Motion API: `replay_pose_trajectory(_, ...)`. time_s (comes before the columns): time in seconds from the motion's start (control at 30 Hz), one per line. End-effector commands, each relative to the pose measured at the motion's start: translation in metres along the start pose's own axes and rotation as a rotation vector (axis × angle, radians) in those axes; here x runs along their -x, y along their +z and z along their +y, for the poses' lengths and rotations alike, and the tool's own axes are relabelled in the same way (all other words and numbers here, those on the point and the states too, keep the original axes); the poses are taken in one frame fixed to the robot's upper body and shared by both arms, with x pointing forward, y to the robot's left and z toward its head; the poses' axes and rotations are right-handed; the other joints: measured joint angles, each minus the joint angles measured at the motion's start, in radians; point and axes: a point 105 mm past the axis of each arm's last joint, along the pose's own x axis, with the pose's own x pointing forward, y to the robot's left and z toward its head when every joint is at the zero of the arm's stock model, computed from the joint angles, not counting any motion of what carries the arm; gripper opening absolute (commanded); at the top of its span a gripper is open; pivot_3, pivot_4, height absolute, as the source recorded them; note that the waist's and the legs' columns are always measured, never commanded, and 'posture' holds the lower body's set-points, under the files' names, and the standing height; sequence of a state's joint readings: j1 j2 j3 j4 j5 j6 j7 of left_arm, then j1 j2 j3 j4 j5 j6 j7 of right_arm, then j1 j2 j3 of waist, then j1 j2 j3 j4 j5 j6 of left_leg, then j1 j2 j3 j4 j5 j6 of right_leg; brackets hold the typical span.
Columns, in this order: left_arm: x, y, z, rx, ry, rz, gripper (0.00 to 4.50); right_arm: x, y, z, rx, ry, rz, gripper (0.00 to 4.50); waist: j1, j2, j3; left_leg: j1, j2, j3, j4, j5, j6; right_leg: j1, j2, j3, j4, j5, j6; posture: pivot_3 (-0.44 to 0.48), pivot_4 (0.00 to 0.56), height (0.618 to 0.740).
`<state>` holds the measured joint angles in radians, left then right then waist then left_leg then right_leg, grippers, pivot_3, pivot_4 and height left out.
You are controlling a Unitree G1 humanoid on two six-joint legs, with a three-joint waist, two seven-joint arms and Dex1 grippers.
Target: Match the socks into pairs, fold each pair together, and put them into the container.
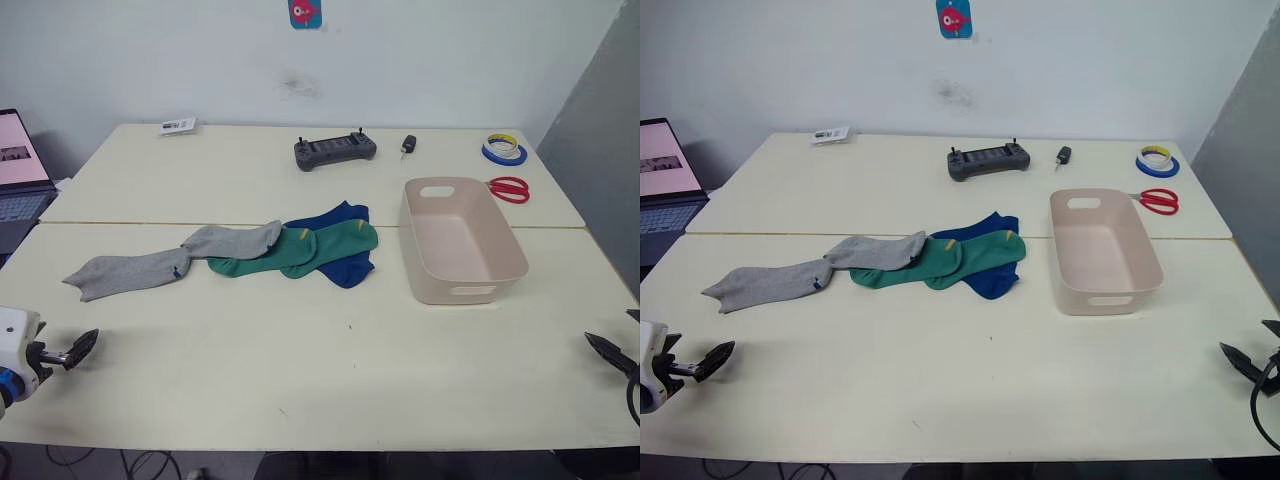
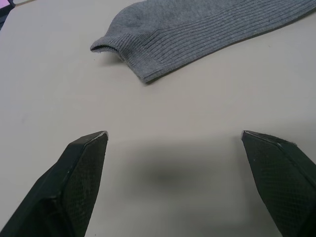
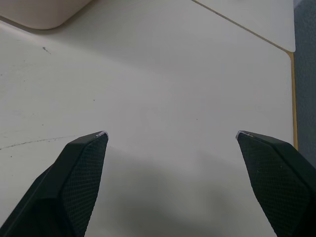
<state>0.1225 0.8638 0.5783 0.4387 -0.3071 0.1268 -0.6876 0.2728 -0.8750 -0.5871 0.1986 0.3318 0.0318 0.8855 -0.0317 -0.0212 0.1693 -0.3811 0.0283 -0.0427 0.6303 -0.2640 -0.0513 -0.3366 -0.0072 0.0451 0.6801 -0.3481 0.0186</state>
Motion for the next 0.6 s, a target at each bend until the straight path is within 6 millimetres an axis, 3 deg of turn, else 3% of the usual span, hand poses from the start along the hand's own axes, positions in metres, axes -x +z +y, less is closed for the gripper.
replay_pose_trajectory(0.03,-0.001,0.003,0.0,-0.013,-0.023,-0.018,4.5,0.0,0.007,0.001,0.035,-0.014,-0.033,4.47,0.0,0.0,0.0,0.0,0.0,0.0,0.0,0.0,0.0,0.0,0.0,0.0,0.0,0.0,0.0,0.0,0.15,0.74)
replay_pose_trajectory(0.3,-0.002,0.019,0.0,0.049,-0.108,-0.156,4.5,0.001,0.004,0.011,0.031,-0.035,-0.059,4.47,0.0,0.0,0.0,0.0,0.0,0.001,0.0,0.0,0.0,0.0,0.0,0.0,0.0,0.0,0.0,0.0,0.15,0.74)
replay_pose_trajectory(0.6,-0.003,0.022,-0.009,0.036,-0.167,-0.17,4.5,0.007,0.006,0.016,0.05,-0.028,-0.085,4.47,0.0,0.0,0.0,0.0,0.0,0.0,0.0,0.0,0.0,0.0,0.0,-0.001,0.001,0.0,0.0,0.0,0.15,0.74)
